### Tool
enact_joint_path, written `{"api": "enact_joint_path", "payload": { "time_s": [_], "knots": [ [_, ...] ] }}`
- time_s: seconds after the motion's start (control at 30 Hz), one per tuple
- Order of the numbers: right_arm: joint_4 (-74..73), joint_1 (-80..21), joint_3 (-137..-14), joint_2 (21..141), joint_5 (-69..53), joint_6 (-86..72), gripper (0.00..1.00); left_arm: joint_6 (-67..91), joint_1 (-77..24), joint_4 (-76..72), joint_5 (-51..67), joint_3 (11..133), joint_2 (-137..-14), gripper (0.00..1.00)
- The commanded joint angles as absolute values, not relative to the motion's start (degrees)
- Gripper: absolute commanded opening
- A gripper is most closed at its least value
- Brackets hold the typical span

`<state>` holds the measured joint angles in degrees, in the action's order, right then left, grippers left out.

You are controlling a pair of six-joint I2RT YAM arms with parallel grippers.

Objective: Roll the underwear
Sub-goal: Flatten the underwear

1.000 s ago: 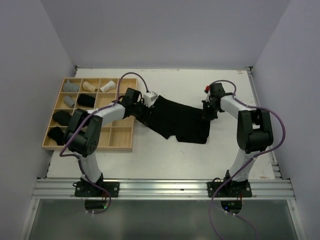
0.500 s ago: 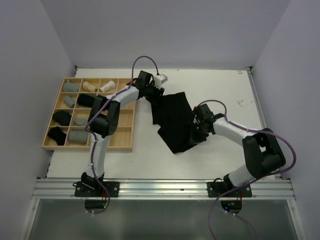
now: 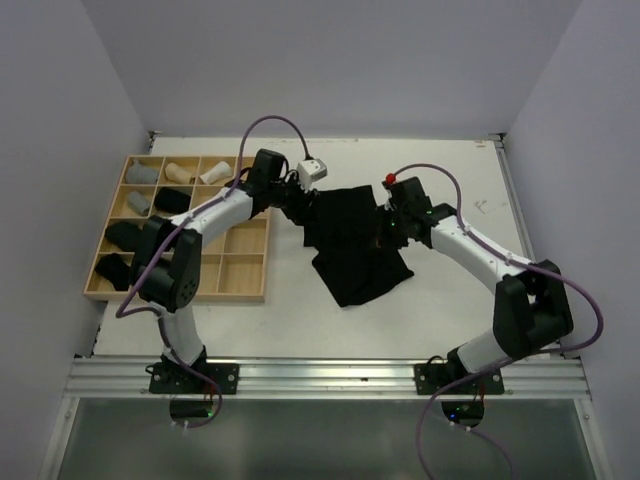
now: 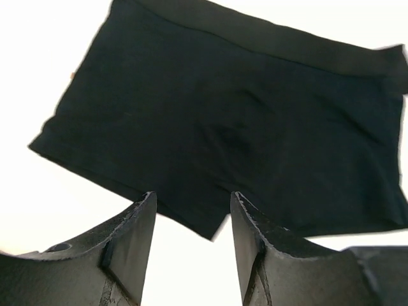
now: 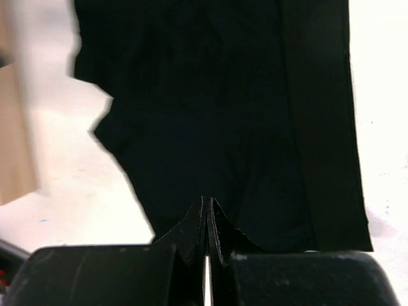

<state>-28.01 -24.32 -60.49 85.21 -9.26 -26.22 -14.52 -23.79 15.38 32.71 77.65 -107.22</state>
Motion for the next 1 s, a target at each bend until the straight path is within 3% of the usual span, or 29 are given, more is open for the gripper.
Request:
{"api": "enact_joint_path", "payload": {
  "time_s": [0.0,0.27,0.57,0.73,0.87,0.97],
  "knots": [
    [-29.4,-24.2,-60.1,88.9,-5.7,-22.4,0.00,-13.5,-25.7,12.9,36.9,71.6,-103.7,0.53],
    [-29.0,-23.5,-52.6,91.3,-7.2,-21.9,0.00,-12.1,-33.6,12.5,37.7,63.3,-102.0,0.50],
    [-27.6,-30.5,-44.0,88.7,-13.1,-28.3,0.00,-14.1,-33.9,16.3,36.8,63.4,-104.1,0.47],
    [-30.0,-34.2,-44.9,84.1,-18.4,-28.8,0.00,-16.3,-33.8,16.3,37.1,61.2,-99.9,0.47],
    [-33.6,-34.1,-48.6,76.4,-14.2,-28.9,0.00,-19.2,-32.0,17.5,40.3,59.8,-94.8,0.49],
    [-33.0,-33.5,-52.1,73.6,-10.3,-28.7,0.08,-21.0,-32.0,19.0,38.5,59.5,-94.6,0.49]
  ]
}}
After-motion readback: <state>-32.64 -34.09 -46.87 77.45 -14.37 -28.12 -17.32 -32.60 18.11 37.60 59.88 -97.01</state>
